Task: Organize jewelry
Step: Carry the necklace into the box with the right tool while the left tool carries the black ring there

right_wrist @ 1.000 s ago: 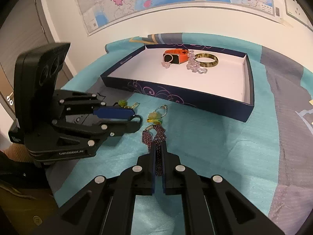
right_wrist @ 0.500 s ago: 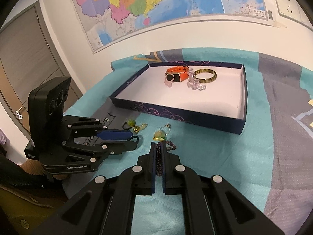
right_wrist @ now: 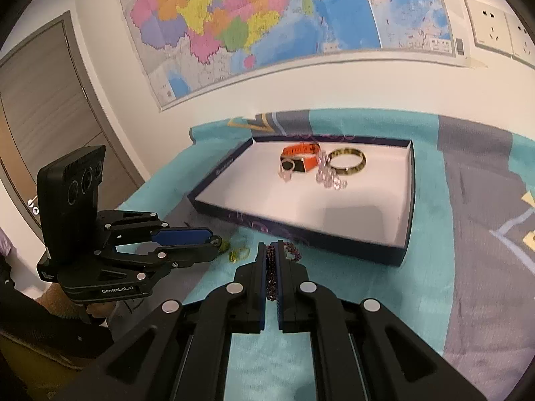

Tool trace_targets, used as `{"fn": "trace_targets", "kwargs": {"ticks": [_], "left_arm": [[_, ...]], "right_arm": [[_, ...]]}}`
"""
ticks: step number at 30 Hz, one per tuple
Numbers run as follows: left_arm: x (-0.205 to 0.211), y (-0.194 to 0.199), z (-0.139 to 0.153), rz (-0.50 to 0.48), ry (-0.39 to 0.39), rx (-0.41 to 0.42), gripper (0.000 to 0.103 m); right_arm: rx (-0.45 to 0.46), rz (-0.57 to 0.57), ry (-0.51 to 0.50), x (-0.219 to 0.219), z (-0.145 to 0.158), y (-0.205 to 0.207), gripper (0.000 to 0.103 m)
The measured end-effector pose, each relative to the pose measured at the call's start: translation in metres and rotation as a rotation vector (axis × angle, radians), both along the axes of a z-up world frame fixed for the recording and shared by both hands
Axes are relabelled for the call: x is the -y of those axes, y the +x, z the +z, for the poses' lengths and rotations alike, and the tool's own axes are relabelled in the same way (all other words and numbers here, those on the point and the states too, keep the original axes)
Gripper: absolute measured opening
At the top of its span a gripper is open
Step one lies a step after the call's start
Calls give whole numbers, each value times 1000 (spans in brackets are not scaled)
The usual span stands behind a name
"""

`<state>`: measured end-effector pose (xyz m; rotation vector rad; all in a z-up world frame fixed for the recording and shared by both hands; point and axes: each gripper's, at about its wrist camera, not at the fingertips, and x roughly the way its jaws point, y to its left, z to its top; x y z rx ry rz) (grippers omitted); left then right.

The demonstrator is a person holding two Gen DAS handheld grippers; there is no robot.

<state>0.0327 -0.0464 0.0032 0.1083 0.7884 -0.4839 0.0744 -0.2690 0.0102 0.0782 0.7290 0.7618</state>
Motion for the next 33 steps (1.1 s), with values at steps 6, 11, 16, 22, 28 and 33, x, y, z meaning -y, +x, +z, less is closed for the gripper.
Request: {"fn": "trace_targets", "kwargs": {"ticks": [6,11,16,22,28,33], "left_arm": [[-6,11,10,32,-5,24,23],[-11,20,15,51,-6,37,23],[-13,30,18,64,-2,47,23],[-14,46,18,81,4,49,23],[-13,62,16,91,7,38,23],[-14,73,13,98,9,26,23]], "right_arm": [[30,0,-6,-5,10,12,4],[48,0,-7,-6,16,23,4],[65,3,-20,-11,21,35,4],[72,5,-31,-19,23,51,4],[63,10,-39,-27,22,67,4],[54,6,-49,-33,19,79,4]]}}
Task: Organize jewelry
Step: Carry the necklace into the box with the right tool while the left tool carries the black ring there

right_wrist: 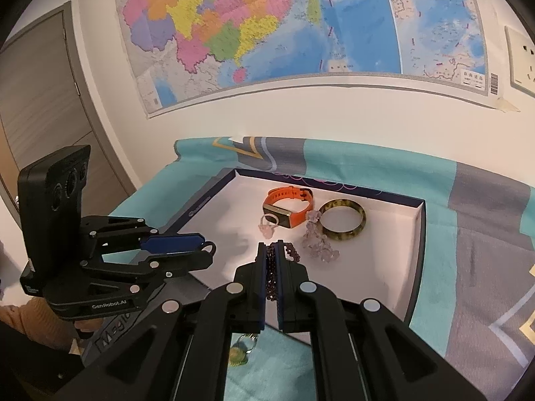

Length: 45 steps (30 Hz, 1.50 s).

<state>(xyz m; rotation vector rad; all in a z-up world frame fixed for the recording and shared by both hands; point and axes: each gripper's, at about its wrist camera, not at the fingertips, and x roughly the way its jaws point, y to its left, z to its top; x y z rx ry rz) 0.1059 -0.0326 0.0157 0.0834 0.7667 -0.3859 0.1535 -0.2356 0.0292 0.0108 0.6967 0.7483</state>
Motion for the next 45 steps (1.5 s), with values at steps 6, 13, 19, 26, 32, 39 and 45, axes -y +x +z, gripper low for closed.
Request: {"fn": "trace_targets", "kwargs": {"ticks": [6,13,19,26,32,39,45], "left_arm": [[-1,13,-6,11,0,-20,23],[-1,27,-14,21,-1,-49,23],[0,37,-21,27,-5,-76,23],[1,50,-27,37,-14,-105,23],[4,60,-33,48,-5,-124,23],[4,68,-40,58,-6,-149,23],[6,72,-43,58,0,-158,23]], "right_arm": [[-15,-18,-6,-4,-6,13,4],[-33,-31,-16,-11,-13,26,4],[-45,-44,-28,-13,-21,33,4],[-64,-57,-33,-15,-29,40,4],[-70,-53,-46,-22,-34,44,4],[-72,-54,-45,-24,-34,47,4],[-85,-64,-44,-21,-36,47,9]]}}
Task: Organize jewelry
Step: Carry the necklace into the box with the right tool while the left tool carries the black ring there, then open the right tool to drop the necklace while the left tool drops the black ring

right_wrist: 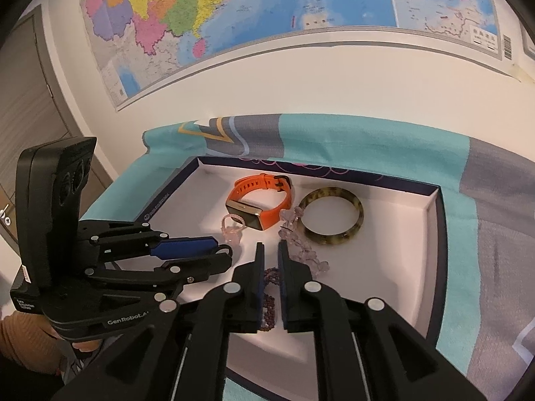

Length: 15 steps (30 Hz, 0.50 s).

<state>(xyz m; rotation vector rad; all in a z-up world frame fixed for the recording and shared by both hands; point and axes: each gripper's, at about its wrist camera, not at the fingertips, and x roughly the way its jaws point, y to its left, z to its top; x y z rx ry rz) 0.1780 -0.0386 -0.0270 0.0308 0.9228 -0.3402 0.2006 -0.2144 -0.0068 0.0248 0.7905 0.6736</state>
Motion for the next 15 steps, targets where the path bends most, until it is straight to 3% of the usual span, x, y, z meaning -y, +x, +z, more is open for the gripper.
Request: {"fn": "trace_targets", "kwargs": {"ticks": [2,6,15], "left_arm": [[0,1,-1,-1,3,-5,23],[1,2,-3,1,7,-8,23],[-1,-4,3,4,19,17,28]], "right_arm": [[-3,0,0,1,1,-1,10],[-5,26,-8,1,2,-8,21],[-22,99,-117,-11,-13,-25,22]]}}
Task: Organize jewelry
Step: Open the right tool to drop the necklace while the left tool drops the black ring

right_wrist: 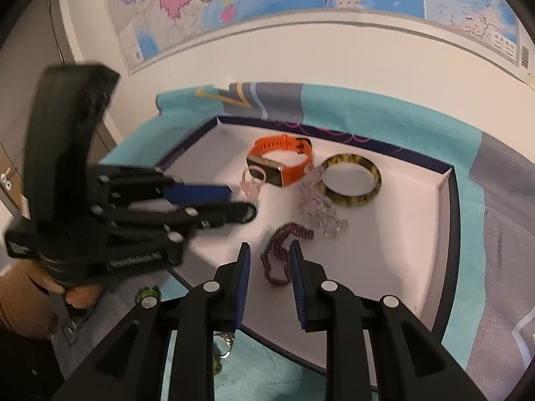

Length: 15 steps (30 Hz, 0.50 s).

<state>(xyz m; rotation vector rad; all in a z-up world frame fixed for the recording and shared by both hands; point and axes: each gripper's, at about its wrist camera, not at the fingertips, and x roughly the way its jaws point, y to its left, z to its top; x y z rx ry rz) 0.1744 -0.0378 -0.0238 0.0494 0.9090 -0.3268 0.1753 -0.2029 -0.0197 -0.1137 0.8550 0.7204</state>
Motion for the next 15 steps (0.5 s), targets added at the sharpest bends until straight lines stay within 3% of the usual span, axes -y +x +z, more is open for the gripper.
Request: {"fn": "trace_targets", "kwargs": {"ticks": [7,10,15], "left_arm": [[-8,-11,6,-7,-1,15,32],[-11,-14,5,-6,3,14,32],[-12,-18,5,-7,1,13,32]], "right_arm": [[10,-20,-72,-5,-12,6,19],[25,-44,-85,-5,-13,10,13],[40,-92,-85,-2,-14,17,13]]}}
